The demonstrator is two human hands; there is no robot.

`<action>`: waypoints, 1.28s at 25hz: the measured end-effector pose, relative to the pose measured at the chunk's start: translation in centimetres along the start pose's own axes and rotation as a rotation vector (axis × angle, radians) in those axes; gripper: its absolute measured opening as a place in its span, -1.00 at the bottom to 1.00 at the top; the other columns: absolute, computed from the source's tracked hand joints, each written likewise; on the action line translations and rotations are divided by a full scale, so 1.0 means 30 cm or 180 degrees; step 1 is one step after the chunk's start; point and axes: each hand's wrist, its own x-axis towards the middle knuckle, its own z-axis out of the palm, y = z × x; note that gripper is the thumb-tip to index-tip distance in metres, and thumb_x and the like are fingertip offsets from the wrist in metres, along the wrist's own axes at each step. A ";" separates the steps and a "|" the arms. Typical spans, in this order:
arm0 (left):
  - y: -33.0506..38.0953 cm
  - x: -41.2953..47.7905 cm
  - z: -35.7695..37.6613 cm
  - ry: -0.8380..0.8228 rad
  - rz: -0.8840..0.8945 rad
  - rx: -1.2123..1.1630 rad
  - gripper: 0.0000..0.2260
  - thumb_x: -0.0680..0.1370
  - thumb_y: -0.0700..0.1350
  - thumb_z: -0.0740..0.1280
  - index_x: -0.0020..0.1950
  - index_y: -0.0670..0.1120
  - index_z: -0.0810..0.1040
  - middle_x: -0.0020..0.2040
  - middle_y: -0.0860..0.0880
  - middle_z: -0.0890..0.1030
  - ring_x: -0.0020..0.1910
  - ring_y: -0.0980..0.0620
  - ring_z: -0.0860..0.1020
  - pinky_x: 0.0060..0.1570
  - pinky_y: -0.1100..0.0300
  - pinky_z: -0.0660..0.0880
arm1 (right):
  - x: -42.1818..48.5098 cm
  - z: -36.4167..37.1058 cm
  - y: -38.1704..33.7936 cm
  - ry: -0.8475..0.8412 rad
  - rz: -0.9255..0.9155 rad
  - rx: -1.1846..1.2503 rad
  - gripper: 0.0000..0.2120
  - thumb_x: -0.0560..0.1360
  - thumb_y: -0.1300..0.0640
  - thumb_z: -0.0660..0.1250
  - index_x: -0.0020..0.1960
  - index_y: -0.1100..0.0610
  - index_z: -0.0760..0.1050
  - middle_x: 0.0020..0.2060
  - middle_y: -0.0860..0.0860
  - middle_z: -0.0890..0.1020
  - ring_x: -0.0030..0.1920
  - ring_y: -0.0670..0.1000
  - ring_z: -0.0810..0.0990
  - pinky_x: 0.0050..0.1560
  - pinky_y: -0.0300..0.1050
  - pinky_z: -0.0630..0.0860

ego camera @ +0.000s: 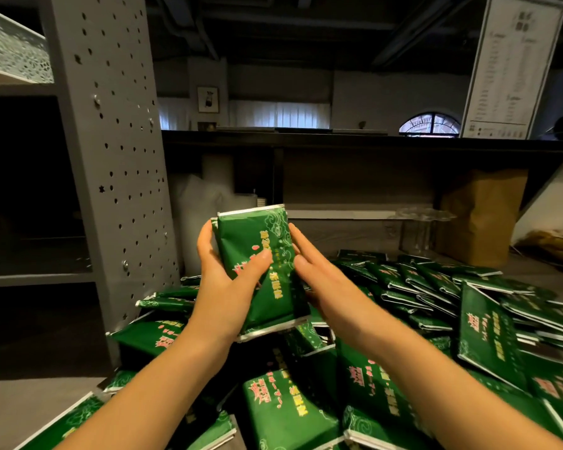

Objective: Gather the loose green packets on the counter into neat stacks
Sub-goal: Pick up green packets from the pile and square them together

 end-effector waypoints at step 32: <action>-0.013 -0.013 0.013 -0.0060 -0.0279 -0.0134 -0.45 0.53 -0.17 0.34 0.44 0.12 0.21 0.18 0.02 0.55 0.04 0.07 0.59 -0.26 0.28 0.55 | -0.209 -0.255 -0.086 0.1170 0.0382 -0.1429 -0.47 0.36 0.16 0.50 0.23 -0.13 0.38 0.22 -0.05 0.49 0.10 -0.07 0.55 0.10 -0.21 0.52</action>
